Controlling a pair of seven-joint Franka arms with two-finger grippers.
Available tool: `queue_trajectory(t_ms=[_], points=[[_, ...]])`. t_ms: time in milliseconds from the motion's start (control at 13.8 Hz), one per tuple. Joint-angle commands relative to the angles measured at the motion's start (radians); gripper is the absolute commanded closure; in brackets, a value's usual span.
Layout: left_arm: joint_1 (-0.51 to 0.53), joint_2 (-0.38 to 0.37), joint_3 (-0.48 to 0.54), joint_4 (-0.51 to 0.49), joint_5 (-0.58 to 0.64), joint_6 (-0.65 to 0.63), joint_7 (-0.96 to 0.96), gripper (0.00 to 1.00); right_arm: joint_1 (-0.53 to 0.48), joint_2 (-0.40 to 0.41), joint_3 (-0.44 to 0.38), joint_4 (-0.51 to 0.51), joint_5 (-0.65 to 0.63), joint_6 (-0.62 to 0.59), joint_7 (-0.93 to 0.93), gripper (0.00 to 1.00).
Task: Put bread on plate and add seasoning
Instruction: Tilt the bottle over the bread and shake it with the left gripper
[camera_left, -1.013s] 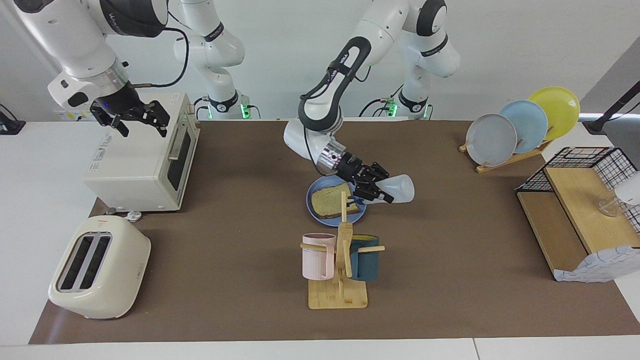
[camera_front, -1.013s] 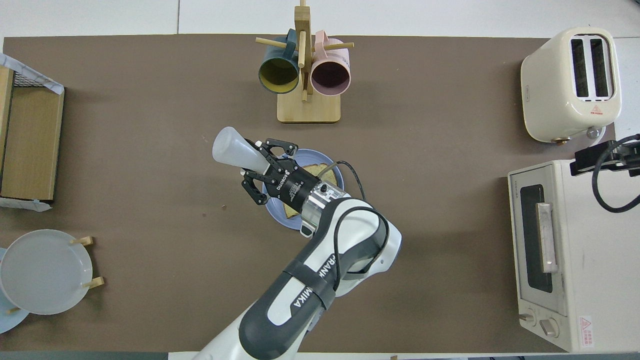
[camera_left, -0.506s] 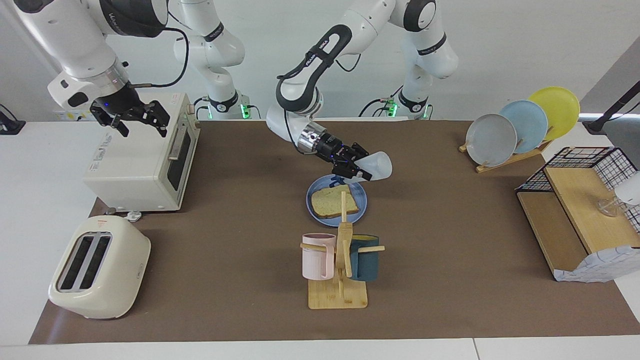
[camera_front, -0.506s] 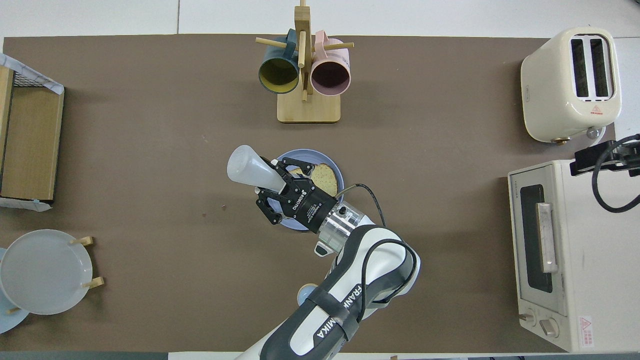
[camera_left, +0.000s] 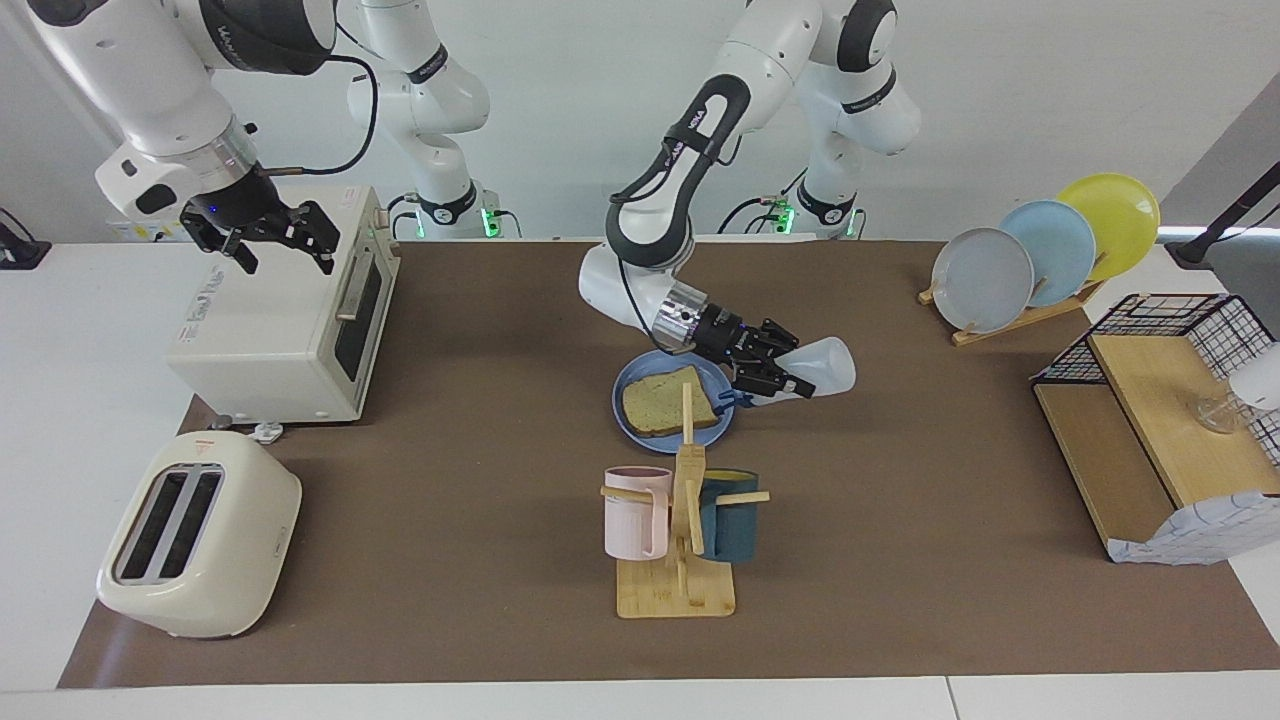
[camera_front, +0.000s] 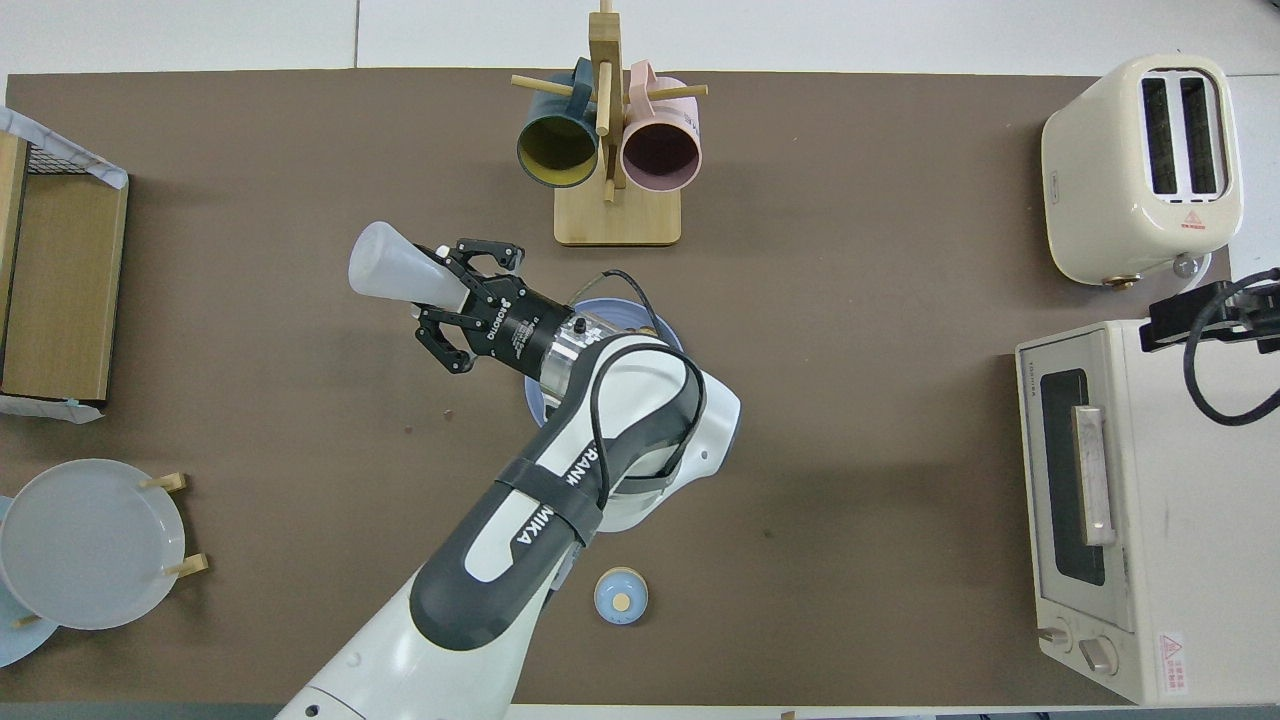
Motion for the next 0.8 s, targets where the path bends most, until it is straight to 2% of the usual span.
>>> queue_trajectory(t_ms=[0, 289, 724], points=[[0.036, 0.0, -0.004, 0.001, 0.043, 0.037, -0.001, 1.0, -0.007, -0.013, 0.006, -0.018, -0.006, 0.013, -0.004, 0.0], [0.006, 0.0, -0.01, 0.002, 0.026, 0.032, 0.002, 1.0, -0.007, -0.013, 0.006, -0.02, -0.005, 0.013, -0.004, 0.0], [-0.212, -0.009, -0.007, 0.024, -0.111, -0.051, 0.001, 1.0, -0.007, -0.013, 0.006, -0.02, -0.006, 0.013, -0.004, 0.0]])
